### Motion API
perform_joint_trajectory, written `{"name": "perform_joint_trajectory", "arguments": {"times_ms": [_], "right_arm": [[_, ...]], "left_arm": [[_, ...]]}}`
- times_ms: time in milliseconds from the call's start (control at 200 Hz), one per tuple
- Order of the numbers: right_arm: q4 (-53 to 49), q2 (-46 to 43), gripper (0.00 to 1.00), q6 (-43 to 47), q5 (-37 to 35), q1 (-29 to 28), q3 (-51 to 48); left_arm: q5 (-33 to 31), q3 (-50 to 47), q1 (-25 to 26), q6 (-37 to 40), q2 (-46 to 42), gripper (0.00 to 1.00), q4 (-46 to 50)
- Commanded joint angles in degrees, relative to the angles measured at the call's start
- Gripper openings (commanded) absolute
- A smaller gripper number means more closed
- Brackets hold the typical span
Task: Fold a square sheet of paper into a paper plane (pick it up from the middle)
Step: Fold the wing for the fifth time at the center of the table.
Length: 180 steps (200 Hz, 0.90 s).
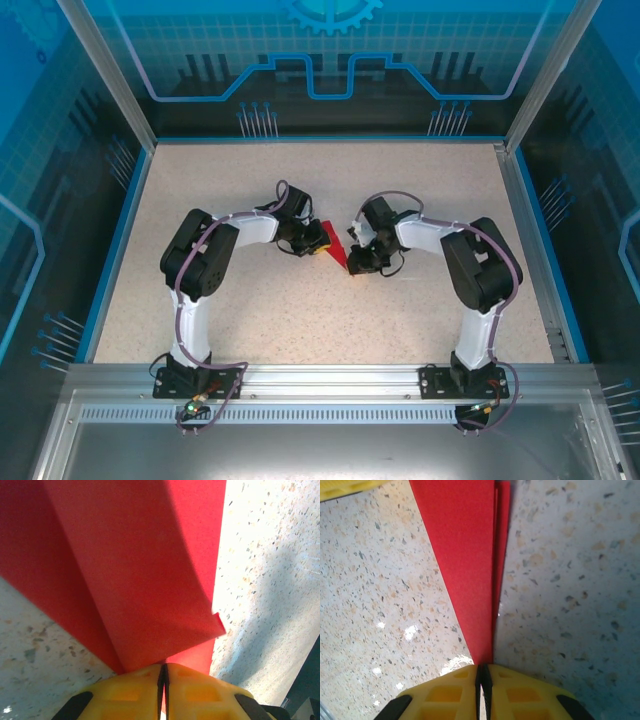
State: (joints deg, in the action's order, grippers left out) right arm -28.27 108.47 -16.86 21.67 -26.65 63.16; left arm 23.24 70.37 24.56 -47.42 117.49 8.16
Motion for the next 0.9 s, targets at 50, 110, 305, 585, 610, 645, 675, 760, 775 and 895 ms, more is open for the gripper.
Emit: {"name": "perform_joint_trajectory", "arguments": {"times_ms": [50,110,305,585,610,645,675,760,775,895], "right_arm": [[-11.77,-0.76,0.13,0.39,-0.75,0.45,-3.56],[-11.41,-1.81,0.13,0.26,-0.61,0.7,-3.48],[-3.7,-8.18,0.13,-1.42,1.48,0.82,-2.24],[0.66,0.57,0.13,-2.48,2.49,-2.32,9.06],[0.93,1.52,0.13,-2.55,2.31,-2.46,9.77],[1.43,2.85,0.13,-2.97,2.1,-2.51,10.53],[1.4,3.87,0.13,-3.17,1.87,-2.5,11.34],[1.08,6.28,0.13,-3.26,1.21,-2.41,13.2],[0.92,6.72,0.13,-3.26,1.11,-2.43,13.59],[0.05,8.98,0.13,-3.01,1.32,-2.44,14.85]], "left_arm": [[-6.19,0.15,-1.0,1.71,2.96,0.13,5.13],[-5.95,0.16,-1.02,1.78,2.96,0.13,5.03],[-4.9,-0.1,-1.0,1.71,2.92,0.13,4.01],[-4.35,-0.15,-0.83,1.91,2.87,0.13,3.81],[-4.28,-0.14,-0.78,1.89,2.81,0.13,3.86],[-4.26,-0.18,-0.74,1.89,2.87,0.13,3.79],[-4.18,-0.08,-0.67,1.87,2.88,0.13,3.79],[-4.09,0.02,-0.54,1.85,3.06,0.13,3.79],[-4.08,0.06,-0.5,1.92,3.09,0.13,3.83],[-4.08,0.29,-0.52,1.89,3.1,0.13,3.99]]}}
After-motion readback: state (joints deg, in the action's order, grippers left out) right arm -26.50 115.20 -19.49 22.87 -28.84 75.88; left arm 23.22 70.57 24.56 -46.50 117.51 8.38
